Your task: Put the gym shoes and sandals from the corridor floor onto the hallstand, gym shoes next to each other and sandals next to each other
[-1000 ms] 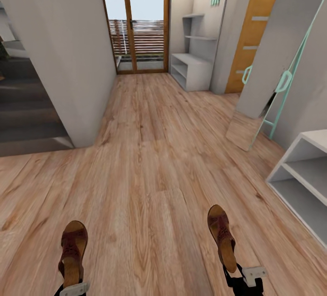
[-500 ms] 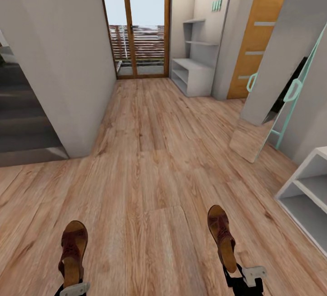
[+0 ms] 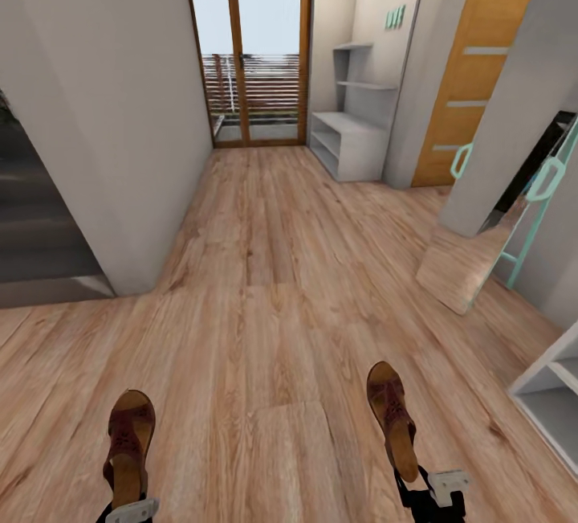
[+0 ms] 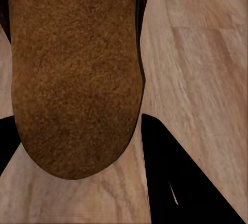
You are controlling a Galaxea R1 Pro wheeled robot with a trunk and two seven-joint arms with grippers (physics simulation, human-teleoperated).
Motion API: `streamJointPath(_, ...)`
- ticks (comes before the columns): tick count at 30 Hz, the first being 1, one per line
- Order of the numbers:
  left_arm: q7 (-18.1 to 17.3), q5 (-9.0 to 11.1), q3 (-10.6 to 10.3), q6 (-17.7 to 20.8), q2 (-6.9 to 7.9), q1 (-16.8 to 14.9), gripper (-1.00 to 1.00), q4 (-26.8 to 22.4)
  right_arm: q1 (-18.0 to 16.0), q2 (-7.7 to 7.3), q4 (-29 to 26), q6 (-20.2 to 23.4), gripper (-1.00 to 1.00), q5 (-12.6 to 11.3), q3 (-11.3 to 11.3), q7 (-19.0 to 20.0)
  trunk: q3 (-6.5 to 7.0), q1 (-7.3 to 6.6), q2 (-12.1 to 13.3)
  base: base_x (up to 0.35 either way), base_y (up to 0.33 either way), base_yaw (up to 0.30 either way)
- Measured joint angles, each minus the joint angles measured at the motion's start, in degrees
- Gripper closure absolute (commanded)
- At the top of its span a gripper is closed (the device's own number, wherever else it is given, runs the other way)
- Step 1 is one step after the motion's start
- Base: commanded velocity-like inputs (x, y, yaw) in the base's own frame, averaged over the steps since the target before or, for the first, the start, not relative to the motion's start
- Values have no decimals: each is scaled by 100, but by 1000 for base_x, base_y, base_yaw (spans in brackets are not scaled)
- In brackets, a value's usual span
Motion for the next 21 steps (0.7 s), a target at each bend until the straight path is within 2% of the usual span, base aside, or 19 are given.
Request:
streamJointPath(9, 0, 0, 1, 0, -1, 0, 100, -1, 0, 0, 1, 0, 100, 2, 0, -2, 79, 0, 0, 340, -13, 88)
streamJointPath(21, 0, 8, 10, 1, 5, 1, 100, -2, -1, 0, 2, 0, 100, 7, 0, -2, 171, 0, 0, 340, 0, 165)
